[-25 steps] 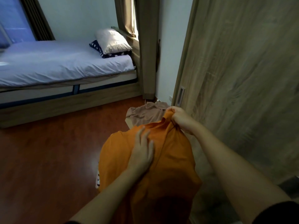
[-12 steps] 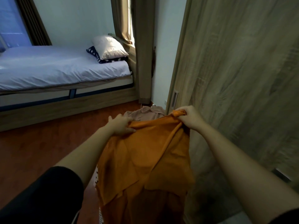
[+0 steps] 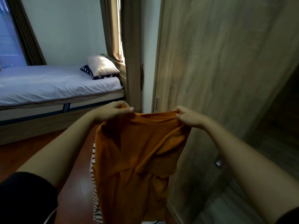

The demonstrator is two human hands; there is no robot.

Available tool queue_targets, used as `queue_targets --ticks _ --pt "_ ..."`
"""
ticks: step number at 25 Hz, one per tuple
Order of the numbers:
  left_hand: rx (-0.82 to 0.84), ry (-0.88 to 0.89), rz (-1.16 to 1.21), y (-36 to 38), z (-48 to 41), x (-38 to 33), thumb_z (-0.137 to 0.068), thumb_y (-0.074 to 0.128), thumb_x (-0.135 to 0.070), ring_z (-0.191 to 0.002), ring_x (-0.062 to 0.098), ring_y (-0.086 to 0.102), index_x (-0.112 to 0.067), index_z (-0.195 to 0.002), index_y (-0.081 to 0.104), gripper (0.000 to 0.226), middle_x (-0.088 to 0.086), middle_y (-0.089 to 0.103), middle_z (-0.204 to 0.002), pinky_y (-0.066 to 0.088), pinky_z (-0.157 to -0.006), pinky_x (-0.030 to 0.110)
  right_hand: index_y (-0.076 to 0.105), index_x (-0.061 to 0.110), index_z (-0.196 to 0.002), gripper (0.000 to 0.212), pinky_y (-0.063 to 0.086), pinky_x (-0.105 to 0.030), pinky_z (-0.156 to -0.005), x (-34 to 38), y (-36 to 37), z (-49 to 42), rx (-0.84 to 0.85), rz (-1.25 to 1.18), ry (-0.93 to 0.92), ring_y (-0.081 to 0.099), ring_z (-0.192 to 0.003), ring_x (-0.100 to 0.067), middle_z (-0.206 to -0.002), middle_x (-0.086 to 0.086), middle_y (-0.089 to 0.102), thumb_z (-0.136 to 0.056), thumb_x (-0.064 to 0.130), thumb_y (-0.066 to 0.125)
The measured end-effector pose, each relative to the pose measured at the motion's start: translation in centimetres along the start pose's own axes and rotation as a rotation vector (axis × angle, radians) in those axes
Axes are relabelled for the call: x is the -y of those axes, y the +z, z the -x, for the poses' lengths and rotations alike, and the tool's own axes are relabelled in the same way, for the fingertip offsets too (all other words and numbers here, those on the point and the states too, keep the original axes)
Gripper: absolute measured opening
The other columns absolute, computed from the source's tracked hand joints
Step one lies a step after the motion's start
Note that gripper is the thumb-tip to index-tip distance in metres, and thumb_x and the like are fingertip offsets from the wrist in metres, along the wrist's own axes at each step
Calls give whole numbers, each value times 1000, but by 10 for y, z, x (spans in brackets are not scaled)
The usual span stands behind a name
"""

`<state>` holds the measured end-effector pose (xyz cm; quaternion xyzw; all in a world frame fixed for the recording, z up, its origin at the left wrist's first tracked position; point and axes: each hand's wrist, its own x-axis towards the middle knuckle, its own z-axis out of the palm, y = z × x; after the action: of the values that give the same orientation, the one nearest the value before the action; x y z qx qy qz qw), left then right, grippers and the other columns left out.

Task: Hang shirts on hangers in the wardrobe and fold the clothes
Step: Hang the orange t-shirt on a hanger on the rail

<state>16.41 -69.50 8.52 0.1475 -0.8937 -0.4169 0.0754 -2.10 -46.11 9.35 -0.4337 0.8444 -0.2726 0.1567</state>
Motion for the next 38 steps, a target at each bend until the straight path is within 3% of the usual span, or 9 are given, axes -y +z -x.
queue_targets --ticks 3,7,13,15,19,23,27,32,38 --pt "-34 57 -299 25 32 -52 -90 56 -43 -81 14 61 -18 -92 65 26 1 64 -88 47 -69 28 59 15 -103 13 45 -24 -73 -5 -18 69 -134 -152 -19 56 -89 -16 -96 -3 59 -95 17 49" --pt "-64 200 -27 55 70 -111 -89 56 -32 -86 19 63 -16 -90 65 19 6 66 -90 48 -77 33 60 21 -93 8 53 -32 -80 -11 -44 143 -321 -346 115 63 -87 -17 -88 2 63 -86 20 63" --pt "-75 313 -417 109 78 -185 -83 67 -40 -64 16 55 -10 -76 64 31 8 59 -69 43 -64 29 61 23 -83 4 43 -17 -57 -22 -69 237 -773 -18 106 57 -69 -5 -75 9 59 -83 24 64" --pt "-152 364 -313 127 76 -199 -88 61 -29 -69 16 56 -16 -75 63 18 4 59 -72 46 -70 32 65 24 -89 7 46 -18 -62 -32 -77 262 -704 28 75 60 -74 -5 -81 8 63 -85 29 63" --pt "-287 266 -5 170 46 -228 -93 47 -21 -75 23 61 -7 -81 64 25 10 65 -82 52 -73 36 68 25 -94 16 50 -16 -70 -47 -98 301 -460 42 59 64 -79 -2 -84 9 67 -87 37 61" --pt "18 356 203 192 14 -254 -89 61 -15 -80 21 66 -10 -96 69 12 10 69 -90 55 -72 37 69 23 -88 13 52 -20 -69 -72 -138 333 -680 -28 105 67 -76 -8 -82 3 69 -88 34 61" --pt "246 533 153 212 -21 -283 -87 57 -44 -74 14 64 -9 -84 70 38 1 68 -80 51 -66 21 70 17 -86 17 57 -25 -70 -93 -171 347 -656 -108 165 70 -75 -16 -81 -3 71 -85 33 64" --pt "-5 635 172 266 -81 -359 -94 53 -35 -68 10 64 -13 -92 71 28 3 70 -79 52 -67 24 71 25 -88 12 54 -22 -77 -104 -188 322 -561 -10 211 68 -79 -7 -85 3 71 -86 34 64" --pt "-7 395 221 315 -174 -427 -98 45 -35 -79 11 51 -4 -117 59 39 10 61 -105 40 -66 24 70 31 -93 11 51 -13 -75 -144 -205 307 -529 42 292 65 -82 2 -91 8 70 -86 35 63"
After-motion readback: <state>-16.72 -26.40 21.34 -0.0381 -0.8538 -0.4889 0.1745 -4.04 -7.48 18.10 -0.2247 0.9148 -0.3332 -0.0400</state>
